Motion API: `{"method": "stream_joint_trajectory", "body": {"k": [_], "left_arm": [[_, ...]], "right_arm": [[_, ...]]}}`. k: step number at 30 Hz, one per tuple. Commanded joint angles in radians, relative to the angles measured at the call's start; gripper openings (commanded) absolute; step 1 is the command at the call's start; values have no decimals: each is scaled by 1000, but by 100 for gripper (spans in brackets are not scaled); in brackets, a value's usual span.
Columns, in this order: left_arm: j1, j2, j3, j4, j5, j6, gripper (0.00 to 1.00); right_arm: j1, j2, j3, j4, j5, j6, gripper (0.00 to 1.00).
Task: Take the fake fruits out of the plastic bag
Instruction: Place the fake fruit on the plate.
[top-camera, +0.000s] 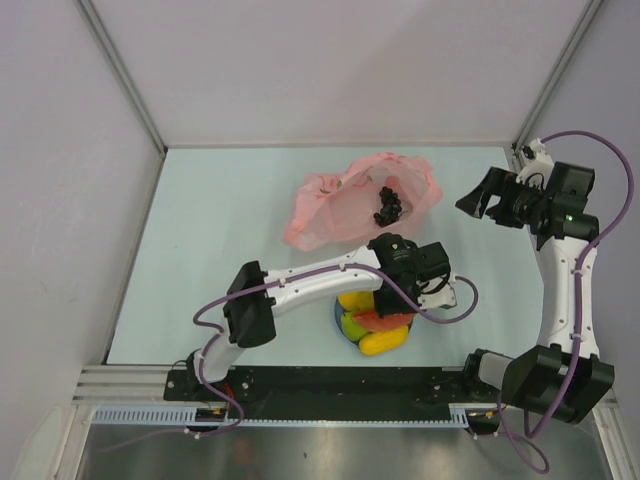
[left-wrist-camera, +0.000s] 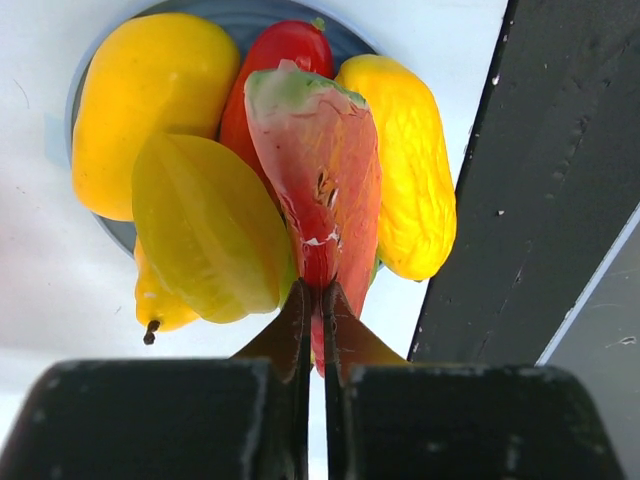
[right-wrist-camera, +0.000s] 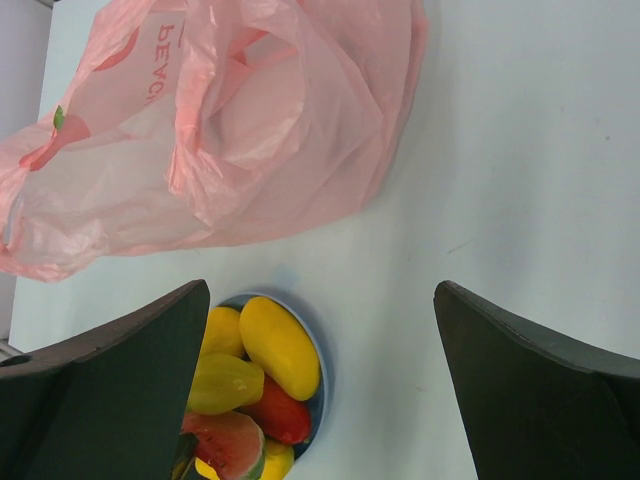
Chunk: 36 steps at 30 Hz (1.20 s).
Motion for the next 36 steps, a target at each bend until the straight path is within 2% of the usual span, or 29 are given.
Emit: {"method": "stream_joint_trajectory", "body": {"k": [1, 7, 8, 10, 11, 13, 14, 19, 23, 26, 28, 32, 34, 36], "left_arm": [[4, -69, -25, -33, 10, 17, 0], [6, -78, -88, -29, -37, 2, 1], [7, -73, -90, -27, -37, -1, 11], [9, -70, -80, -29, -36, -6, 24], [12, -70, -76, -27, -33, -6, 34], [13, -70, -56, -27, -30, -5, 42], [17, -72, -50, -26, -27, -5, 49], [24, -73, -15, -35, -5, -3, 53], [35, -85, 2, -39, -10, 6, 61], [52, -92, 30, -44, -4, 6, 71], [70, -105, 48, -44, 12, 5, 82], [124, -145, 191, -42, 59, 8, 84], [177, -188, 249, -26, 53, 2, 85], [225, -229, 306, 25, 21, -11, 85]], "right_arm": [[-10, -35, -7, 21, -16, 15, 100], [-13, -40, -19, 23, -21, 19, 100], [-13, -40, -19, 21, -22, 19, 100], [-14, -43, -21, 21, -22, 21, 100], [-16, -45, -21, 21, -21, 18, 100], [-17, -45, -21, 18, -19, 18, 100], [-17, -45, -21, 19, -21, 16, 100], [-21, -41, -22, 24, -22, 19, 100], [-25, -34, -21, 29, -31, 29, 100], [-27, -31, -21, 32, -45, 35, 100], [-27, -31, -21, 41, -56, 42, 100], [-24, -32, 2, 56, -115, 32, 100], [1, -40, 43, 61, -148, -51, 100], [53, -54, 85, 62, -99, -100, 100]]}}
